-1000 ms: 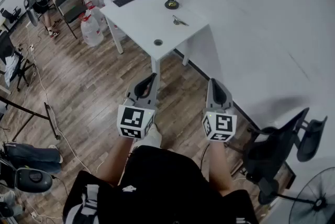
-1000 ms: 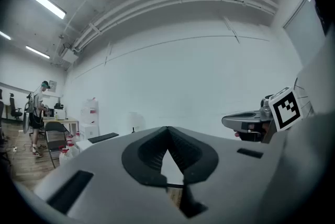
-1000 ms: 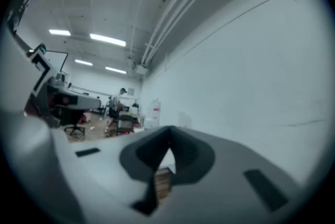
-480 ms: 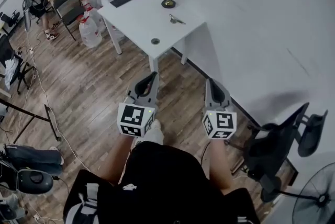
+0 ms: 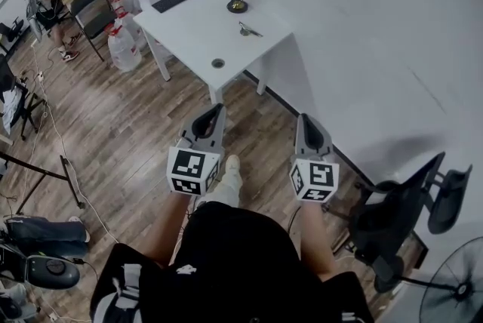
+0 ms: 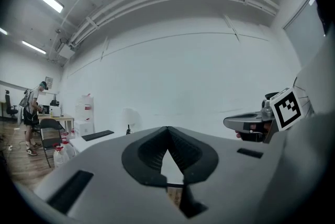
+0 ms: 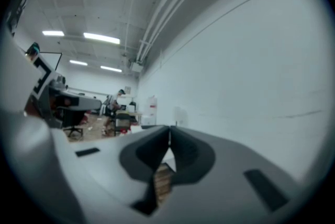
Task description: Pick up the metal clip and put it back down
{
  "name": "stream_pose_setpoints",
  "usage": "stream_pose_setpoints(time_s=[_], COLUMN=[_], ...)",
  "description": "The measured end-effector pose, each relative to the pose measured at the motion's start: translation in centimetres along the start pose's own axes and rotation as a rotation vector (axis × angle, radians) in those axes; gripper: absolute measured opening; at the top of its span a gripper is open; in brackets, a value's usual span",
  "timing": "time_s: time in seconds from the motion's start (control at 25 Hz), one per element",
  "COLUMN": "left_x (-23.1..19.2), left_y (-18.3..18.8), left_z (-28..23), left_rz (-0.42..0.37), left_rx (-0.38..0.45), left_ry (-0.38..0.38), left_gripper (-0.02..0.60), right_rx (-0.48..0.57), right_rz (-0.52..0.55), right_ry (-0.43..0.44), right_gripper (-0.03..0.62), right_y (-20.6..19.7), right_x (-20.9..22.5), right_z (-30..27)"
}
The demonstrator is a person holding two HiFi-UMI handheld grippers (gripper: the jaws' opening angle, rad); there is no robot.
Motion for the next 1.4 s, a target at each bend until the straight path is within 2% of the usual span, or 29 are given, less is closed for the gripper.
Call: stream_pose_setpoints(time_s=[0.24,0.8,1.16,1.4], left_x=[-1.8,-9.3,-15.5,-17.9], left_y=[-0.4,1.1,1.9,2.0], left_z=[-5.0,-20.3,-28.3,-32.8], left_rz=[0.005,0.020,0.031,0.042], left_rx=[-0.016,-0.053,-0.070,-0.090], left_ry=[0.002,-0.027,-0.045,-0.071], left_gripper=[0.025,0.025,0.025,0.025], right_rx=[-0.013,-0.078,-0.105,-0.125], right_rz=[-0.007,0.001,0.006,0.010], right_ry=[0.008,0.018,0.023,0.016], right_gripper=[0.035,0.034,0.034,0.034], right_y=[-0.3,0.8,1.9,2.4], right_x=[2.2,6.5,7.2,8.2], right_z=[-4.7,-20.4,-30.1,-34.8])
Point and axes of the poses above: the fingertips, and each gripper's own axes: z backward along the fingers, x to its right, y out of its top, the point moved 6 cm from there along z, backward along the fingers, and after that the axes turned 5 degrees about -x, right-handed, at the moved point
